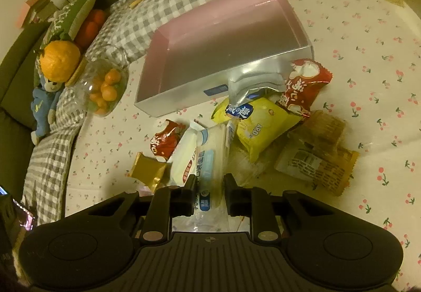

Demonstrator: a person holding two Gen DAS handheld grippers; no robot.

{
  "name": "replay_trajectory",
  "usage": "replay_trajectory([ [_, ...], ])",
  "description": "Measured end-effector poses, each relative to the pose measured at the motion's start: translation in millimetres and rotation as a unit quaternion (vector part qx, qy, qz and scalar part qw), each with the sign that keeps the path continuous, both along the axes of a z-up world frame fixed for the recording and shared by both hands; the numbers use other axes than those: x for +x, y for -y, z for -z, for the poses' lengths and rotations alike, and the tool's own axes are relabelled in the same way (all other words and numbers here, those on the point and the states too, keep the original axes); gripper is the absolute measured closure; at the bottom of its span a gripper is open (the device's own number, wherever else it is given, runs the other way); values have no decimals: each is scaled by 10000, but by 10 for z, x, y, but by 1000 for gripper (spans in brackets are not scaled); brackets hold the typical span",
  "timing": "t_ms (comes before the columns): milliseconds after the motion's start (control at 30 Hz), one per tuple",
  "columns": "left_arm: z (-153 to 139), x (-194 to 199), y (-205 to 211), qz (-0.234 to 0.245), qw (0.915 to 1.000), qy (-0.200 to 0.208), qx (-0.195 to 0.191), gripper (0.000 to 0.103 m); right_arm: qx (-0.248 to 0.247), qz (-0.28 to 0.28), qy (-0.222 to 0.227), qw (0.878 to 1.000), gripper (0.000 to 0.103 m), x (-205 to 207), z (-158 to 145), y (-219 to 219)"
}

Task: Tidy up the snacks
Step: 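Grasp the pink nougat bar with the left tool while the right tool grasps the white milk-stick pack, then lift both held snacks and carry them over the pink box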

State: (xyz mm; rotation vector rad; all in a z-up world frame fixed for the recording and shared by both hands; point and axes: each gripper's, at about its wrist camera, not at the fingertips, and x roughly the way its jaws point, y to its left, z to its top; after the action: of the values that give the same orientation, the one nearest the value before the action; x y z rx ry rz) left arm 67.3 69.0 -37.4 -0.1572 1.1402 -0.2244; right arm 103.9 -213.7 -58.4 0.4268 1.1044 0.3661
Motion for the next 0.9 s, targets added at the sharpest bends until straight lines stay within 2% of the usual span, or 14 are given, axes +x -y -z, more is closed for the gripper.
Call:
replay_trajectory([
  [100,-54,3,-30,-61,9999,69,-104,74,67,-21,22,10000,84,-16,-54,11],
  [233,-100,25,-63,-169,9995,116,-248,74,171,-58,106,9998,95,-29,-145,24],
  [467,-157,27,-109,-333,9982,231,-435,74,155,46,179,9997,98,-38,-181,71],
  [600,-148,27,-113,-391,9978,208,-499,74,-188,-36,325,9993,80,-5,-227,-34],
  [633,-151,24,-110,-395,9978,211,-496,74,-173,-63,339,9993,67,0,-232,-62],
  [667,-155,21,-106,-397,9978,217,-485,74,-144,-87,386,9991,49,2,-233,-101],
  [700,-158,18,-103,-401,9978,221,-477,74,-186,-115,434,9988,42,1,-232,-142],
  [900,-119,4,-96,-420,9981,161,-417,74,-850,-550,671,9926,40,0,-83,-517],
])
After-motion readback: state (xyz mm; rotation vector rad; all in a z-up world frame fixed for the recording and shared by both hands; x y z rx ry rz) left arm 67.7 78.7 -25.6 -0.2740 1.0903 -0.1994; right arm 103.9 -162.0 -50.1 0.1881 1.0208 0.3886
